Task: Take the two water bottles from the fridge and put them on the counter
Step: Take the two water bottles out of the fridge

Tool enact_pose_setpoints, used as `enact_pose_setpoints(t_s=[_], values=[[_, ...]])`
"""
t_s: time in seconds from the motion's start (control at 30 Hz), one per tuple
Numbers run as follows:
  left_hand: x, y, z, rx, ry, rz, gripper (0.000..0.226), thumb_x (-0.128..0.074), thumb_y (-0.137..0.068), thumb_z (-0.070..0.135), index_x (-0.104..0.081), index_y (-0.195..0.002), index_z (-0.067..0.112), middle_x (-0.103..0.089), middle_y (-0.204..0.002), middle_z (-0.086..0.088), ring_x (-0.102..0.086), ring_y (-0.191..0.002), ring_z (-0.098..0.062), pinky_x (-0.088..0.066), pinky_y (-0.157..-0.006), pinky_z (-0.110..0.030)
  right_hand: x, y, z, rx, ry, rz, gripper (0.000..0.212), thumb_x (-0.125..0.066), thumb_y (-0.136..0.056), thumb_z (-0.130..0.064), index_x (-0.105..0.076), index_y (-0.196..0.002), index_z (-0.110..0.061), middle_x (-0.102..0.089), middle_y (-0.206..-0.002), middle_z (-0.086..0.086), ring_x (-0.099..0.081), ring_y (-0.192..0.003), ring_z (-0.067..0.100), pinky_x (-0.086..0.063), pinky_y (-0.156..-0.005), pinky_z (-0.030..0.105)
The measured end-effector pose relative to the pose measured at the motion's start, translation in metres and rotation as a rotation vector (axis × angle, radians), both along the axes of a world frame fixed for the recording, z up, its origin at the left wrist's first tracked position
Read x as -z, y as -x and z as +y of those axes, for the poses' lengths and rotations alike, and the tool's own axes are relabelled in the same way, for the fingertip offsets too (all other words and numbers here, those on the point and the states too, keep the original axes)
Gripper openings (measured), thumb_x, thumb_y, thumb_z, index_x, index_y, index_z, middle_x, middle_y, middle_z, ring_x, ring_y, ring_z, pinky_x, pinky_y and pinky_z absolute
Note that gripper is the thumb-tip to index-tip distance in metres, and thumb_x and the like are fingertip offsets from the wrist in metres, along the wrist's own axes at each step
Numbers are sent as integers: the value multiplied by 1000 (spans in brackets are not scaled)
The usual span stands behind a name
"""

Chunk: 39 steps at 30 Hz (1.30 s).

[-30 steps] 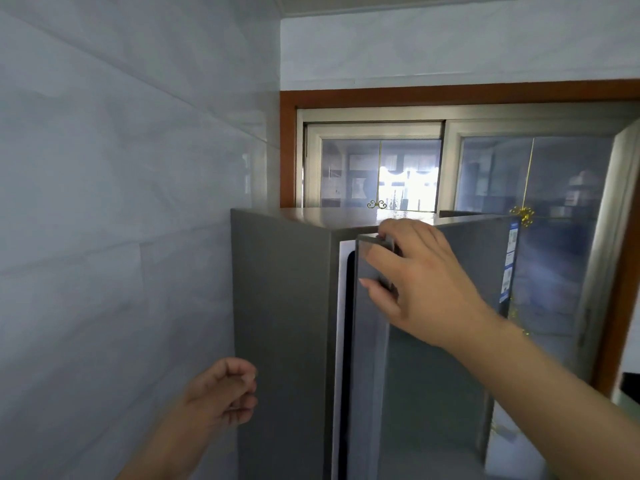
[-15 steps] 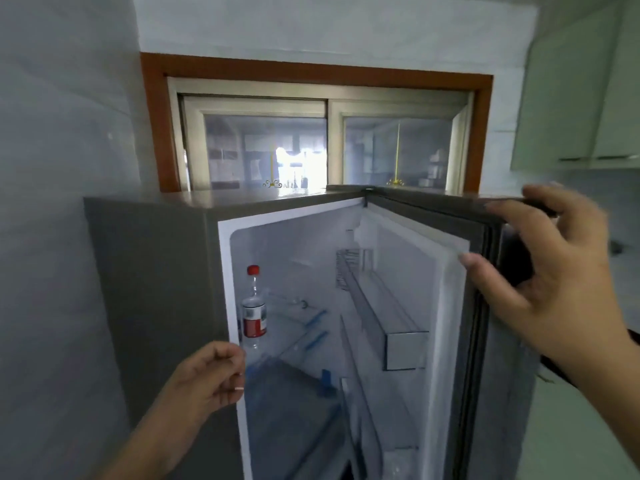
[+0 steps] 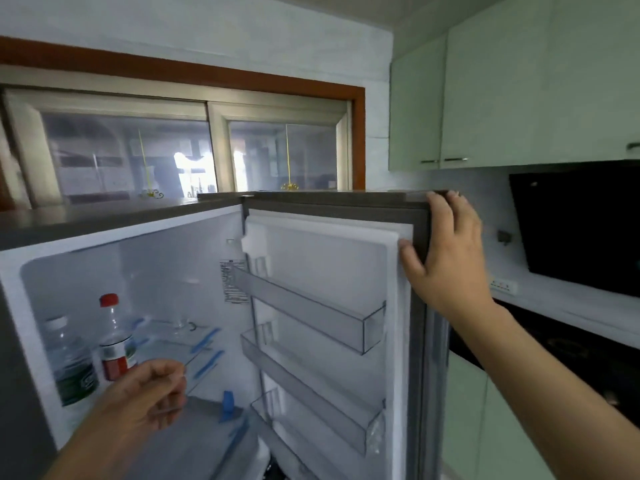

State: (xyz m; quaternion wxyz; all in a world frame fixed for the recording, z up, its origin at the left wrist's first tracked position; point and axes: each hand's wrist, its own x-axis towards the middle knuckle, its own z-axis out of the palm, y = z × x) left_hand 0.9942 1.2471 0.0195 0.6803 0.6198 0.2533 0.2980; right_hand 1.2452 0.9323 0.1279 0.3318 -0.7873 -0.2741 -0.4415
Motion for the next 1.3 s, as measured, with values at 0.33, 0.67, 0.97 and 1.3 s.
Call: enact_pose_setpoints(t_s=[0.33,0.67,0.97,1.3], values=[[-7,-84,-52,134,-92,-68,19,-54,-94,6,-69,-85,12,-70,-66,0,-66,-58,-15,-54,-62,-31,-22,-76,-30,-39,36,208,70,-60,-90,-41,-34,-148,-13,-33,-159,13,-33,-144,36,-36,-113,49],[-24,-133,-98,220,-116,-108,5,-72,-79,19,-73,-81,15,-69,-72,-4,-65,-68,-20,-52,-73,-38,-29,-132,-37,-130,24,366,71,-56,-88,-41,-30,-149,-17,-34,-160,10,-39,-139,37,-41,-112,52],[-30,-144,-93,202,-179,-63,19,-61,-92,13,-74,-79,21,-70,-75,-4,-65,-76,-21,-53,-74,-37,-27,-148,-25,-123,-96,413,72,-57,-87,-49,-32,-150,-23,-42,-156,6,-46,-136,34,-41,-109,56],[-37,-107,-19,-41,-185,-65,13,-57,-93,3,-64,-86,11,-62,-77,-6,-58,-77,-21,-49,-73,-31,13,-49,94,-434,-232,213,63,-59,-96,-35,-34,-152,-19,-38,-154,3,-35,-141,16,-32,-113,31]])
